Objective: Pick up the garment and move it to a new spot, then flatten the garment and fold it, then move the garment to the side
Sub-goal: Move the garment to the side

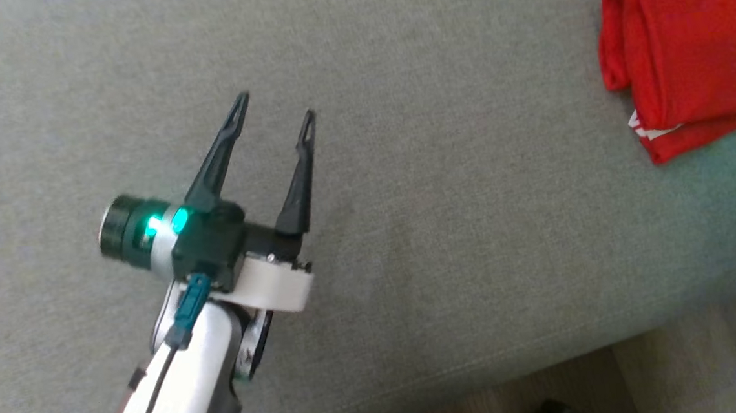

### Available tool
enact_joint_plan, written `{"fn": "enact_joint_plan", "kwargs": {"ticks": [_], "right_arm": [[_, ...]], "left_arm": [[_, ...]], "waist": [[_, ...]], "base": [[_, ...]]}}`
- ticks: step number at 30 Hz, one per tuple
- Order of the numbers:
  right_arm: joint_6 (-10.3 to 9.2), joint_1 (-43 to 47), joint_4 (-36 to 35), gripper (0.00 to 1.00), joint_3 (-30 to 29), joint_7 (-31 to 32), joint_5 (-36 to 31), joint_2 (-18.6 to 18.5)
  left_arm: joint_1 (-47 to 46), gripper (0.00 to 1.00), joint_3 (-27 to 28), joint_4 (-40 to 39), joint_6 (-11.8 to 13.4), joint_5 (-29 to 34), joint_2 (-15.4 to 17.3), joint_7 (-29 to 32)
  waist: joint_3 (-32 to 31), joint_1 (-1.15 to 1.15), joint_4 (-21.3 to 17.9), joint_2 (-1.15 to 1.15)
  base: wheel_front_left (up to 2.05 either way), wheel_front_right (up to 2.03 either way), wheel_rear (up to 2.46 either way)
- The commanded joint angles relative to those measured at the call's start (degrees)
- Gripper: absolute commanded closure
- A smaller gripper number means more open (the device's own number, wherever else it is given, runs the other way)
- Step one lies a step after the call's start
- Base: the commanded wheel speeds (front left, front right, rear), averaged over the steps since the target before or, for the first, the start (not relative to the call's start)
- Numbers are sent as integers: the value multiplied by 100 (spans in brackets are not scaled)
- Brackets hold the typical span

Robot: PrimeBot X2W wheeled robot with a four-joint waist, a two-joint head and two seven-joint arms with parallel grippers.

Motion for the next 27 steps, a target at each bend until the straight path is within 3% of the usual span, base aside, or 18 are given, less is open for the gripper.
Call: {"fn": "enact_joint_plan", "kwargs": {"ticks": [1, 7, 12, 19, 27], "right_arm": [[20, 219, -430, 0, 149, -50, -20, 8], [20, 1138, -1639, 0, 574, 215, -66, 602], [20, 1696, -2248, 0, 879, 412, -4, 1039], [20, 2084, -2436, 0, 1026, 556, 70, 1319], [20, 2627, -2513, 0, 924, 696, 109, 1470]], "left_arm": [[41, 0, 229, -188, 65, -56, 78, -28], [489, 0, 419, -171, 256, -239, 68, -28], [865, 0, 661, -148, 432, -369, 127, -29], [1246, 0, 1009, -127, 640, -522, 202, -29], [1739, 0, 1306, -119, 701, -684, 313, -29]], "waist": [[-283, 0, 106, 0], [-730, 0, 346, 0], [-1043, 0, 596, 0], [-1332, 0, 880, 0], [-1745, 0, 1004, 0]], "base": [[0, 0, 0], [0, 0, 0], [0, 0, 0], [0, 0, 0], [0, 0, 0]]}}
